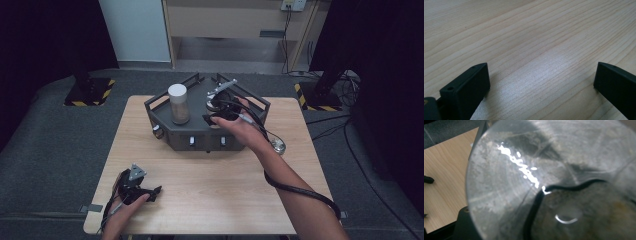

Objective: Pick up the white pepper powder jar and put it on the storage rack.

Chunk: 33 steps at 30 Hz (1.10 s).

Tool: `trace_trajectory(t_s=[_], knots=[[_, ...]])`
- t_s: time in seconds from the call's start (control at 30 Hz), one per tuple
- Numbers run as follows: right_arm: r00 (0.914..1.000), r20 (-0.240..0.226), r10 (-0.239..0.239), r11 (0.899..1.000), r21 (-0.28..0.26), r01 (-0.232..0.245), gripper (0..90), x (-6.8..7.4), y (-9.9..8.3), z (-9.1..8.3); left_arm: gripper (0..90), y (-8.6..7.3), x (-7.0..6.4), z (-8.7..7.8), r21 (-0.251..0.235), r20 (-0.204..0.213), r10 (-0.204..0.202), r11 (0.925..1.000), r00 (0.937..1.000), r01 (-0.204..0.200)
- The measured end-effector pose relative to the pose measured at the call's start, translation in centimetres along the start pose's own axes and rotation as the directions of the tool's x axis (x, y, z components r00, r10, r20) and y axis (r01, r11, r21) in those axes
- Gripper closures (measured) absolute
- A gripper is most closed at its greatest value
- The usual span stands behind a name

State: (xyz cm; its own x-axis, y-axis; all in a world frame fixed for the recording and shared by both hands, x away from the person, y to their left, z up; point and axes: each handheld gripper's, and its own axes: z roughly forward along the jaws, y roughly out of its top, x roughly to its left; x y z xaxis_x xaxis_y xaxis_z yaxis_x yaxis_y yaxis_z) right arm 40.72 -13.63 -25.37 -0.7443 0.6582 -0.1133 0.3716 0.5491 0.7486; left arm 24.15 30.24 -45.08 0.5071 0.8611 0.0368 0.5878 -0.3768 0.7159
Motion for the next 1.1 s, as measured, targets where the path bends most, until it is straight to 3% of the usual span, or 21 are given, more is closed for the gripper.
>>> trace_trajectory(t_s=[0.67,1.1], knots=[[0.9990,0.009,0.043,0.999,0.030,-0.043,30.8,-1.4,0.9,3.0,0.0,0.0,0.0,0.0,-0.001,-0.001,0.000,1.0000,1.0000,0.000],[0.9976,0.010,0.069,0.997,0.034,-0.069,30.9,-1.8,0.4,4.7,0.0,0.0,0.0,0.0,-0.002,-0.001,-0.001,1.0000,1.0000,0.001]])
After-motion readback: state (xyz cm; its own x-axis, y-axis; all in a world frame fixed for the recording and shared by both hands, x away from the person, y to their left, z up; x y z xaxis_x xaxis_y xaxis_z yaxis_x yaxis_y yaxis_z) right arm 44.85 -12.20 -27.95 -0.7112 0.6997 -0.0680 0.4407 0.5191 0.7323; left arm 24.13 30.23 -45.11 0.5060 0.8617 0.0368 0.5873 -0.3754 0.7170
